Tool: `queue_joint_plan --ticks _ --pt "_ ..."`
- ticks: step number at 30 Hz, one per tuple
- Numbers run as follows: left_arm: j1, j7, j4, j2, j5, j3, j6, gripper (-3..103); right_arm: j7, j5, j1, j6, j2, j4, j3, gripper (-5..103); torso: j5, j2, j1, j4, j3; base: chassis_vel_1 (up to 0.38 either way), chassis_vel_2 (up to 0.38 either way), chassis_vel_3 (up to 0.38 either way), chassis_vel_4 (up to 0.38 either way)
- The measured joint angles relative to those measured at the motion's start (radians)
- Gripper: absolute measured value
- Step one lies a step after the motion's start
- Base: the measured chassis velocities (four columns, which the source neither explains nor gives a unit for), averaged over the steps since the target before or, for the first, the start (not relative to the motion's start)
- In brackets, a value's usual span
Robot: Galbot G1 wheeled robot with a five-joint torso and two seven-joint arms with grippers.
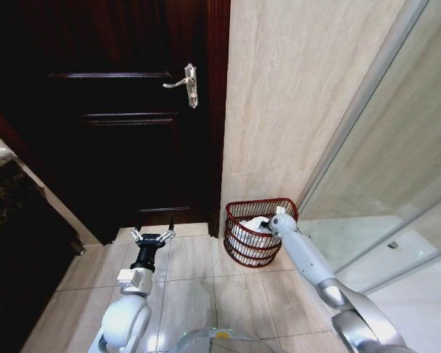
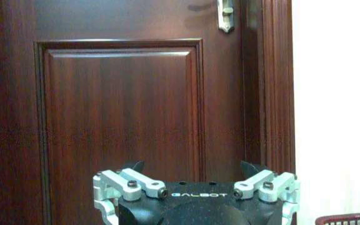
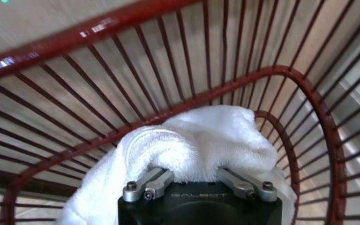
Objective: Discard the used towel into the hamper.
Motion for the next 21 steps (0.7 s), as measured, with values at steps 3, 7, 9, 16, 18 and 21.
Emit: queue_joint_plan --ticks 3,7,9,16,18,21 --pt "0.001 0.001 0.001 0.0 -0.001 -0.002 0.0 100 0.0 0.007 0.009 0.0 -0.007 0.003 -0.017 12 0.0001 0.0 0.0 0.0 0.0 0.0 0.0 0.0 0.0" --pt "-0.001 0.005 0.003 0.002 -0.002 -0.003 0.0 100 0.001 0.036 0.016 -0.001 -0.031 0.035 -0.049 28 0.0001 0.0 0.0 0.0 0.0 0.0 0.0 0.0 0.0" --pt "-0.002 0.007 0.003 0.005 -0.004 -0.002 0.01 100 -0.008 0.043 0.017 -0.002 -0.066 0.079 -0.092 38 0.0001 0.0 0.0 -0.0001 0.0 0.0 0.0 0.0 0.0" --pt "0.001 0.008 -0.007 0.009 -0.006 -0.004 0.037 100 -0.012 0.043 0.008 -0.004 -0.127 0.19 -0.145 61 0.0003 0.0 0.0 -0.0001 0.0 0.0 0.0 0.0 0.0" --pt "0.006 0.009 -0.011 0.01 -0.006 -0.011 0.04 100 -0.001 0.049 -0.003 -0.004 -0.151 0.235 -0.146 71 0.0001 0.0 0.0 0.0 0.0 0.0 0.0 0.0 0.0" --pt "0.01 0.009 -0.011 0.008 -0.006 -0.016 0.04 100 0.01 0.056 -0.016 -0.004 -0.173 0.272 -0.142 83 0.0002 0.0 0.0 -0.0001 0.0 0.0 0.0 0.0 0.0"
